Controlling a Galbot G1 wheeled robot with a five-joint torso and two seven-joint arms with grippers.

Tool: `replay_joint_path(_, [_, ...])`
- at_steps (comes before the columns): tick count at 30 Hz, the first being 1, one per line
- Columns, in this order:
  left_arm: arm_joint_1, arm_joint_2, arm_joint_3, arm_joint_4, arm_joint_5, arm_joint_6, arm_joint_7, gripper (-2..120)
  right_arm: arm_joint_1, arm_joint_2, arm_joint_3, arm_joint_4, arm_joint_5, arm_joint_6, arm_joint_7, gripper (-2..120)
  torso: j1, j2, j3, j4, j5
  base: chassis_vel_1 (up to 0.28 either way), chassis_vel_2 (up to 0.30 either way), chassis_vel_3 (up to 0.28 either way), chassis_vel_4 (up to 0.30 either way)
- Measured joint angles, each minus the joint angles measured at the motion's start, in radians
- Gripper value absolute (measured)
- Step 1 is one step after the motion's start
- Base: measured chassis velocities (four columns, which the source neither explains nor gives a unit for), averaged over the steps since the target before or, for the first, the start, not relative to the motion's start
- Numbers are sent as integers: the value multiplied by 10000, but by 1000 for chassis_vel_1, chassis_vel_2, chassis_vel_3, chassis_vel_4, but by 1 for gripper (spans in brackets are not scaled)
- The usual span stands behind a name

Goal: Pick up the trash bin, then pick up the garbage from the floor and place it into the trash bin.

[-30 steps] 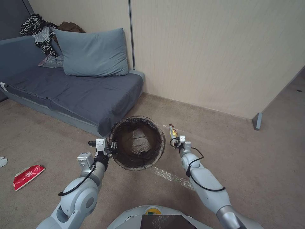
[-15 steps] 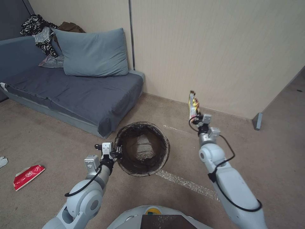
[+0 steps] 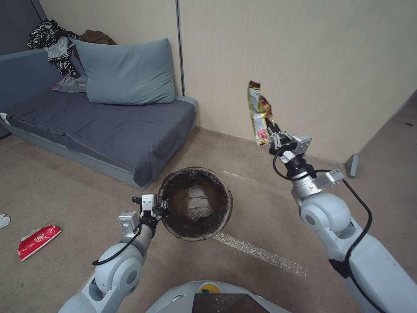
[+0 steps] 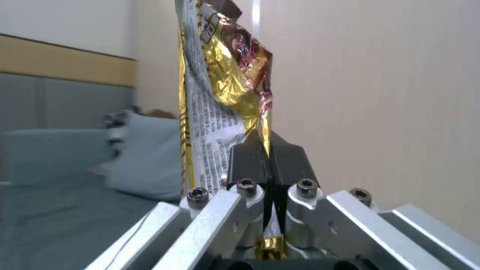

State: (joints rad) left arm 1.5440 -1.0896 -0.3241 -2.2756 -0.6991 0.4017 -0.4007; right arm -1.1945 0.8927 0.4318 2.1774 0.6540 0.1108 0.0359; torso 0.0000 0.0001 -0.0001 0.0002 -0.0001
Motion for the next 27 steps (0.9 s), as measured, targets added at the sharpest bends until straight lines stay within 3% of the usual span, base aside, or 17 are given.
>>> replay_joint_path(15, [-75,41,-170,16,-68,50,-25,3,241,-1214,-2544,776,298,223,-1066,0,0,0,1,-1,0,0,0,0,0])
replay_joint_path(20, [-102,28,-205,-7,-112,65,-36,3,262,-1312,-3769,389,-337,292,-1157,0,0,-1,1,-2,0,0,0,0,0])
replay_joint_path(27, [-103,34,-270,-93,-188,82,-49,3,364,-1241,-4674,-303,-858,418,-1203,0,0,-1,1,-2,0,0,0,0,0])
